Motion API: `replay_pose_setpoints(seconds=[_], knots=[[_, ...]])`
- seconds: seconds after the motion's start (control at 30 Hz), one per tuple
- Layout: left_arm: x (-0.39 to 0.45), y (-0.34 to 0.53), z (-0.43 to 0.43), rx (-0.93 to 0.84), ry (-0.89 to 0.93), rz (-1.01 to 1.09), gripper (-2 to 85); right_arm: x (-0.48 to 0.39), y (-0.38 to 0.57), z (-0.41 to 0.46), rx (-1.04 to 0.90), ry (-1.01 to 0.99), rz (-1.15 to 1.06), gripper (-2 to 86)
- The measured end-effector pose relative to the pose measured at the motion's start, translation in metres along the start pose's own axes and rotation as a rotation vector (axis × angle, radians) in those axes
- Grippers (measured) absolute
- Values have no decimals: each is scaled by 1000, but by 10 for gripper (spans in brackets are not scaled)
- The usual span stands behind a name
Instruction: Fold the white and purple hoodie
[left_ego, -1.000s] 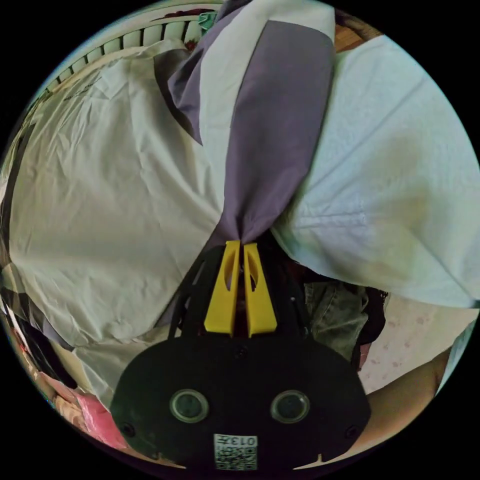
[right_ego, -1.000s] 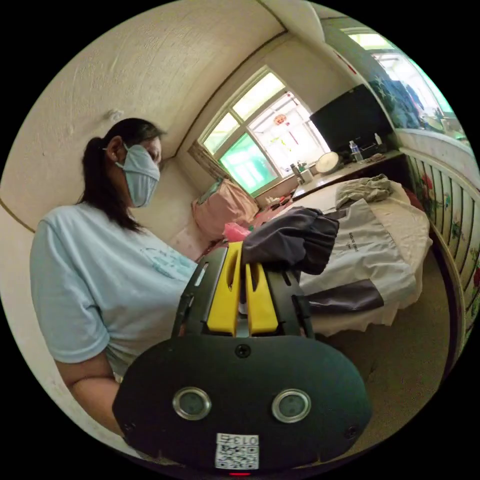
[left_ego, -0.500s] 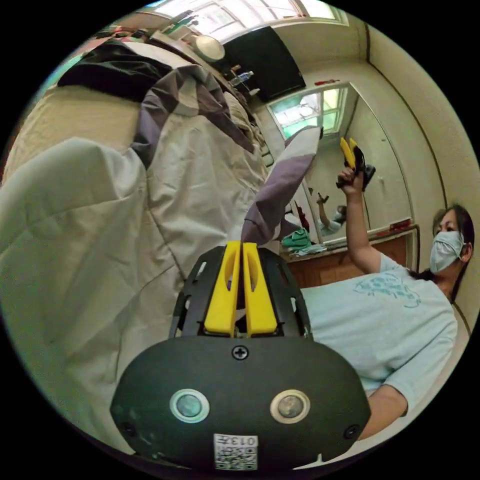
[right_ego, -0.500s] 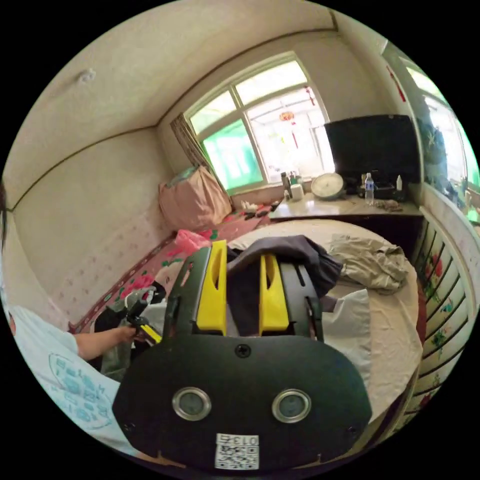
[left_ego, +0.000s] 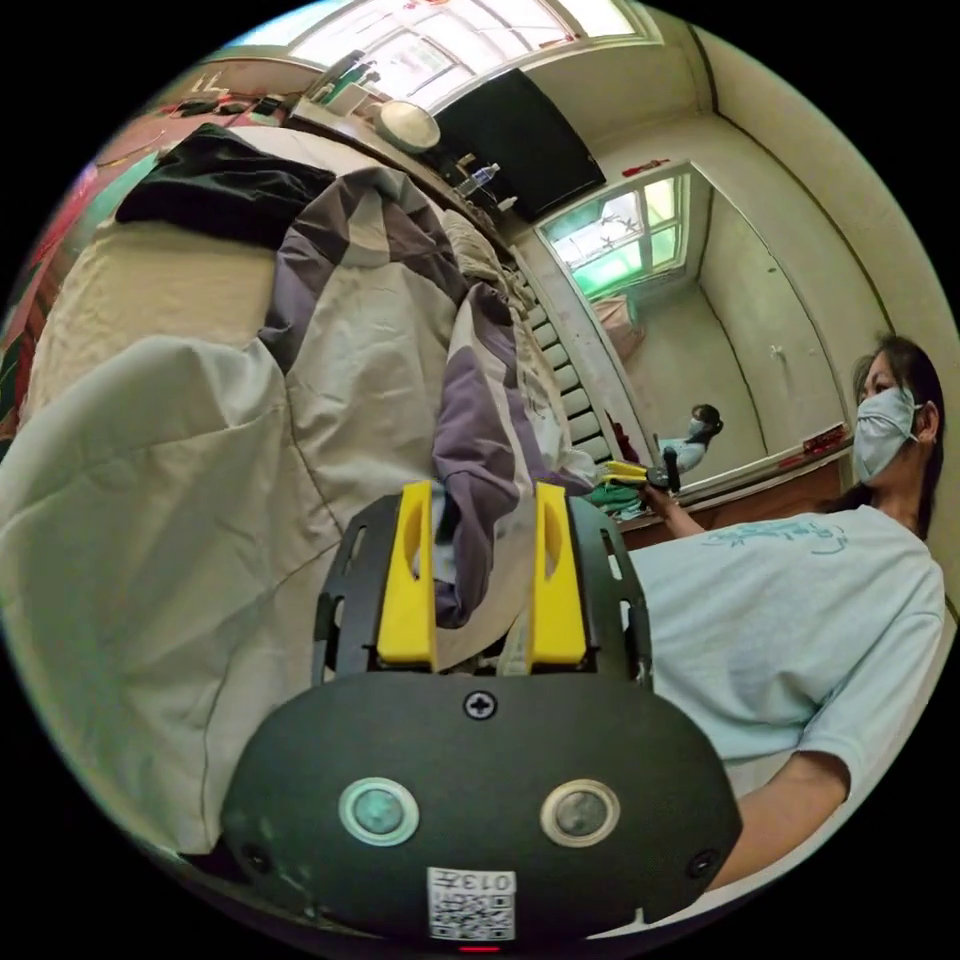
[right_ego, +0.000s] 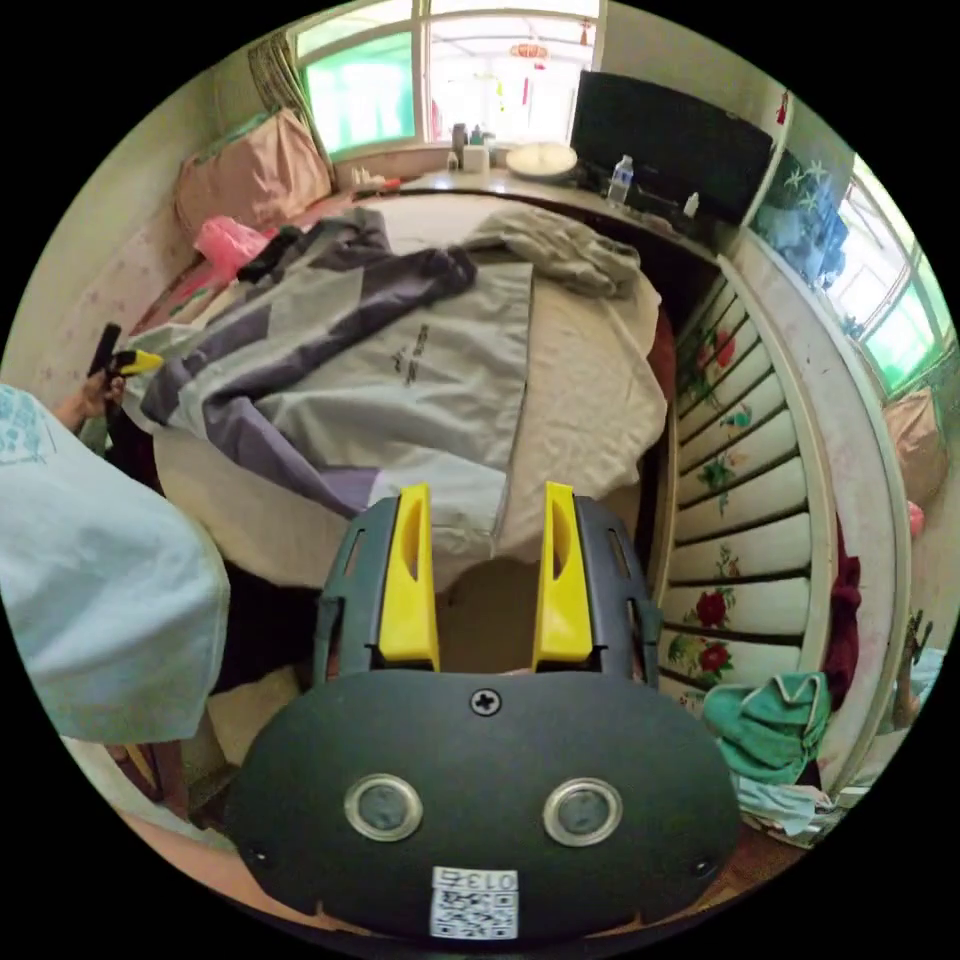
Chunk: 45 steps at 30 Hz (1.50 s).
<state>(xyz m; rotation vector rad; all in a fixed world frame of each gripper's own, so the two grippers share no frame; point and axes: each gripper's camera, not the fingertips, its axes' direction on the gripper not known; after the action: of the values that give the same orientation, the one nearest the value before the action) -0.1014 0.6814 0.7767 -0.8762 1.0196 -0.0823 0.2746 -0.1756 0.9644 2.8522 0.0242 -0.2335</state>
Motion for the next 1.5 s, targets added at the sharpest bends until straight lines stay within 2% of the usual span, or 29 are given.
replay_pose_setpoints(seconds=[0.07, 0.13, 0.2, 0.3, 0.37, 0.43, 0.5, 0.63, 0.83, 0.9, 1.03, 1.1, 1.17, 1.2, 1.27, 1.37, 1.5], knots=[[13, -7, 9, -92, -69, 29, 148, 4, -1, 18, -67, 28, 18, 136], [26, -11, 22, -174, -113, 82, 160, 23, 2, 17, 17, -47, 131, 139], [38, -13, 41, -268, -158, 130, 172, 59, 10, 16, 194, -232, 343, 145], [50, -13, 78, -432, -242, 196, 167, 76, 5, 42, 181, -290, 442, 145], [51, -8, 111, -582, -343, 239, 96, 79, -2, 69, 95, -323, 440, 129], [52, -5, 124, -650, -463, 263, 36, 88, -2, 95, 16, -389, 481, 72], [54, -9, 119, -643, -433, 264, 25, 105, 5, 107, 7, -559, 529, 41], [70, -10, 70, -481, -382, 321, 11, 136, 20, 82, 123, -642, 583, 26], [39, -6, 21, -294, -232, 204, 3, 184, 32, 80, 297, -864, 740, 23], [32, -16, 15, -290, -223, 194, 1, 192, 6, 88, 223, -847, 734, 28], [3, -56, 0, -303, -151, 117, -1, 213, -48, 94, 211, -865, 705, 43], [-20, -76, -5, -314, -101, 28, -1, 232, -84, 93, 289, -783, 725, 95], [-53, -97, -9, -316, -40, -118, -1, 246, -104, 92, 365, -794, 740, 104], [-61, -100, -10, -319, -25, -152, 0, 252, -110, 81, 487, -790, 696, 108], [-88, -108, -10, -310, 26, -265, 1, 251, -118, 63, 549, -759, 571, 122], [-116, -109, -11, -294, 72, -373, 6, 235, -115, 46, 483, -600, 383, 137], [-134, -108, -12, -285, 82, -428, 18, 211, -106, 74, 306, -529, 272, 142]])
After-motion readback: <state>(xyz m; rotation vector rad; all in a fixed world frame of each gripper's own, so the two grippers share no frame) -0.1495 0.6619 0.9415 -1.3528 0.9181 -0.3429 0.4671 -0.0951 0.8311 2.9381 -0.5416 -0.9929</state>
